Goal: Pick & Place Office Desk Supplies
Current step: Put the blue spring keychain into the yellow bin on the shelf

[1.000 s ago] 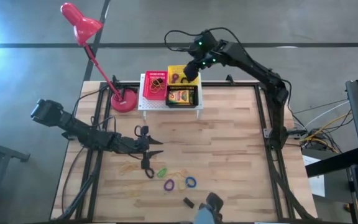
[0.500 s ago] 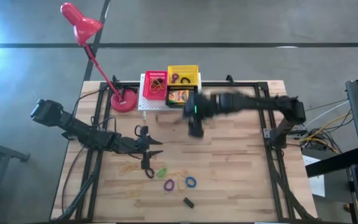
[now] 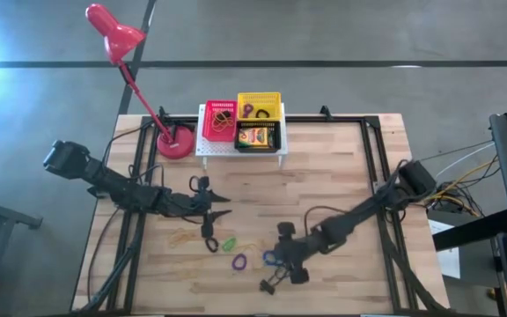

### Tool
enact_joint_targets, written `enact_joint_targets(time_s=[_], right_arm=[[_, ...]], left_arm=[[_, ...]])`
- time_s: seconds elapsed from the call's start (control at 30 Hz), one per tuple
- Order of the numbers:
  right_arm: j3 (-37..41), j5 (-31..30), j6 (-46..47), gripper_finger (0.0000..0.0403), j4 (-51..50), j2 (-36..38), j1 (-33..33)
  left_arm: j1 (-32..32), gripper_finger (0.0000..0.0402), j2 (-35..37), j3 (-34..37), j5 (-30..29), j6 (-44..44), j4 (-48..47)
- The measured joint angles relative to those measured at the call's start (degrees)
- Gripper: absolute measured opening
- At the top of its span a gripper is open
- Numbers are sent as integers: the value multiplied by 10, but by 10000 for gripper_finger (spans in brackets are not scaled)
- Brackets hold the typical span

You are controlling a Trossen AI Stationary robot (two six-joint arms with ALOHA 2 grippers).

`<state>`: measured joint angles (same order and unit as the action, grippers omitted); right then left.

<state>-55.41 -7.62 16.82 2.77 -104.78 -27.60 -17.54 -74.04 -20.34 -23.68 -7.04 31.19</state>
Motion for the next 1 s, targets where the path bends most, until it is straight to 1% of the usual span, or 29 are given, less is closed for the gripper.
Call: enact_joint_targets(time_s=[0.1,0.13,0.33,0.47,0.57,0.67,0.7,0.77,0.83,0.9,0.93,1.0], right_arm=[[6,-60,55,185,5,-21,-12],[7,-71,65,183,5,-28,-13],[4,-71,68,163,41,-63,-6],[-6,-45,67,127,29,-74,4],[-16,-45,69,81,-31,-64,4],[-26,-41,87,35,-169,-24,4],[-35,-42,93,24,-210,-10,4],[-49,-47,106,20,-273,23,3],[-62,-70,110,24,-289,66,0],[-59,-113,92,29,-284,103,-3],[-50,-146,76,31,-269,116,-7],[-23,-225,36,32,-206,142,-14]], left_arm=[[2,163,0,0,-4,15,9],[4,163,0,0,-4,20,12],[4,163,0,0,-4,25,17],[4,163,0,0,-4,25,16],[4,163,0,0,-4,25,15],[4,163,0,0,-4,25,16],[4,163,0,0,-4,25,16],[4,163,0,0,-4,25,16],[4,163,0,0,-4,25,15],[4,163,0,0,-4,25,17],[4,163,0,0,-4,25,15],[4,163,0,0,-4,25,16]])
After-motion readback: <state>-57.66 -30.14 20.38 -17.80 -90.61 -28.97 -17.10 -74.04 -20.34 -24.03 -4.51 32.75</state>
